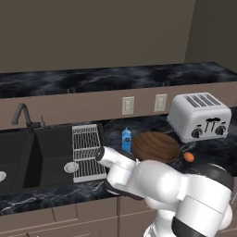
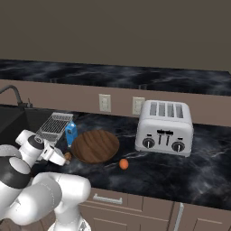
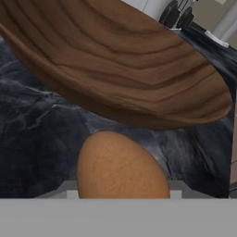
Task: Gather the eggs and milk located in the vicinity of the sink area and place them right next to the bowl.
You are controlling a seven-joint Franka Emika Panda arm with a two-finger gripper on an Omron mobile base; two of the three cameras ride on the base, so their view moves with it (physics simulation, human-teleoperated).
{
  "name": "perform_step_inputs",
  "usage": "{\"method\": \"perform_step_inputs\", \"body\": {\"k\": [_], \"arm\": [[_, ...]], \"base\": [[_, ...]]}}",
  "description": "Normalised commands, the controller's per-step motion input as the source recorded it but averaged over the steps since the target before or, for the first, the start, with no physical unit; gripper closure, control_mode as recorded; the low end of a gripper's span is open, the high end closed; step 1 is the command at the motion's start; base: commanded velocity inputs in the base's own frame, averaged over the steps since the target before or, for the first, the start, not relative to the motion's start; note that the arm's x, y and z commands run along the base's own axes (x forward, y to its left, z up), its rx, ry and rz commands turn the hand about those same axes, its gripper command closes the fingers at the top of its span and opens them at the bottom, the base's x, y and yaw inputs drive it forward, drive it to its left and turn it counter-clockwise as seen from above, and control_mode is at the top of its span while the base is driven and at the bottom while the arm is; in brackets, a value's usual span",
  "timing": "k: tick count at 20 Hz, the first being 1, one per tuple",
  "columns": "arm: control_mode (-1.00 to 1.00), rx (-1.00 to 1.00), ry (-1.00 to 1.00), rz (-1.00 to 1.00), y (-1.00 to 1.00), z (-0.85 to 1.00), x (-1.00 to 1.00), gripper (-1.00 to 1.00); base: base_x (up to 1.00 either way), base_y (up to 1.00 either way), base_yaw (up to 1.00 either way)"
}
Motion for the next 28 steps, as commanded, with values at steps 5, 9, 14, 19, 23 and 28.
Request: {"method": "perform_step_inputs", "body": {"k": [5, 9, 14, 19, 23, 28], "arm": [[-1.0, 0.0, 0.0, 0.0, 0.0, -0.02, 0.03, 1.0], [-1.0, 0.0, 0.0, 0.0, 0.0, -0.02, 0.04, 1.0], [-1.0, 0.0, 0.0, 0.0, 0.0, -0.02, 0.04, -1.0], [-1.0, 0.0, 0.0, 0.0, 0.0, 0.0, 0.0, -1.0], [-1.0, 0.0, 0.0, 0.0, 0.0, 0.0, 0.0, -1.0], [-1.0, 0.0, 0.0, 0.0, 0.0, 0.0, 0.0, -1.0]], "base": [[0.0, 0.0, 0.0], [0.0, 0.0, 0.0], [0.0, 0.0, 0.0], [0.0, 0.0, 0.0], [0.0, 0.0, 0.0], [0.0, 0.0, 0.0]]}}
